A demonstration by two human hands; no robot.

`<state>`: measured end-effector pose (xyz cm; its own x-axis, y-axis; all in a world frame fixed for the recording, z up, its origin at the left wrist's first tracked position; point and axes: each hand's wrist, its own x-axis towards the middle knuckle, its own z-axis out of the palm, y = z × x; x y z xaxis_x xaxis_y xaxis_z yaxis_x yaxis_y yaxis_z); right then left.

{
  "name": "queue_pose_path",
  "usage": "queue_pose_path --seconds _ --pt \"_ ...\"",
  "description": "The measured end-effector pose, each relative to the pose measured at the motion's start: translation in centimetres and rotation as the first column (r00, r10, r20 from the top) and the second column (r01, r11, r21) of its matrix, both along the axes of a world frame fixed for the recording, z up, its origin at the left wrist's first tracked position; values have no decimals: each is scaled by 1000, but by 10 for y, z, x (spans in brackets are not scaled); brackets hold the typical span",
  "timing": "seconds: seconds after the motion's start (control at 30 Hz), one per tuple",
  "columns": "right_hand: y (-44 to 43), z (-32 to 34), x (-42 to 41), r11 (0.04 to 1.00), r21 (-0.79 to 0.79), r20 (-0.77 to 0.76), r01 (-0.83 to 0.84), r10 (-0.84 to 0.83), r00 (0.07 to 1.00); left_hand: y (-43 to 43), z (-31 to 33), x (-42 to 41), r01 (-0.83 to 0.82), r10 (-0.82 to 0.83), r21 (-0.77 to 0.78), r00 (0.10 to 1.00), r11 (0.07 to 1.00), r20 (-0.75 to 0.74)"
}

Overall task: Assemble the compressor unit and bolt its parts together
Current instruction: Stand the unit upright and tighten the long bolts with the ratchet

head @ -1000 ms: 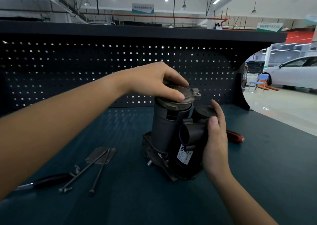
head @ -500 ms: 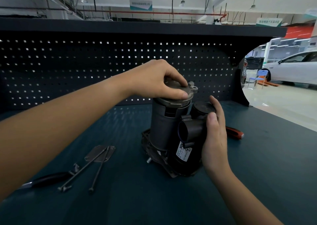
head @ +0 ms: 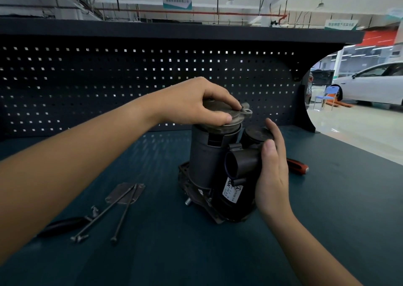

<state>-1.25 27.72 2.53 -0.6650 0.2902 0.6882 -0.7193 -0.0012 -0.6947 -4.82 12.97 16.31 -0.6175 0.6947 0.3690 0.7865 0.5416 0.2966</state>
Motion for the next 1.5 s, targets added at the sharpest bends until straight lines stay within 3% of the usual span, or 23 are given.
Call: queue_pose_path --seconds 0.4,0.63,0.9,1.0,1.1,1.27,1.37,1.5 --pt "-2 2 0 999 -33 -13 -29 29 999 6 -16 1 -69 70 14 975 998 -210" --pt "-3 2 1 998 40 -16 -44 45 999 -1 -17 3 -29 30 8 979 1000 -203" --pt "2 5 -4 1000 -7 18 -27 27 999 -5 -37 4 -164 117 -102 925 981 -362" --pt "3 5 -4 999 6 -3 -46 46 999 -7 -27 5 -150 102 -175 961 973 -258" --pt "4 3 0 991 74 -45 -111 114 992 -3 -7 3 -139 123 -143 986 980 -112" --pt "9 -1 2 975 214 -33 -64 72 997 23 11 -5 -148 138 -53 979 988 -150" --pt "10 -1 2 972 222 -34 -71 80 996 41 11 -11 -169 146 -140 976 976 -161" --pt "10 -2 2 976 207 -47 -70 82 996 50 -1 -22 -254 256 -259 966 932 -29"
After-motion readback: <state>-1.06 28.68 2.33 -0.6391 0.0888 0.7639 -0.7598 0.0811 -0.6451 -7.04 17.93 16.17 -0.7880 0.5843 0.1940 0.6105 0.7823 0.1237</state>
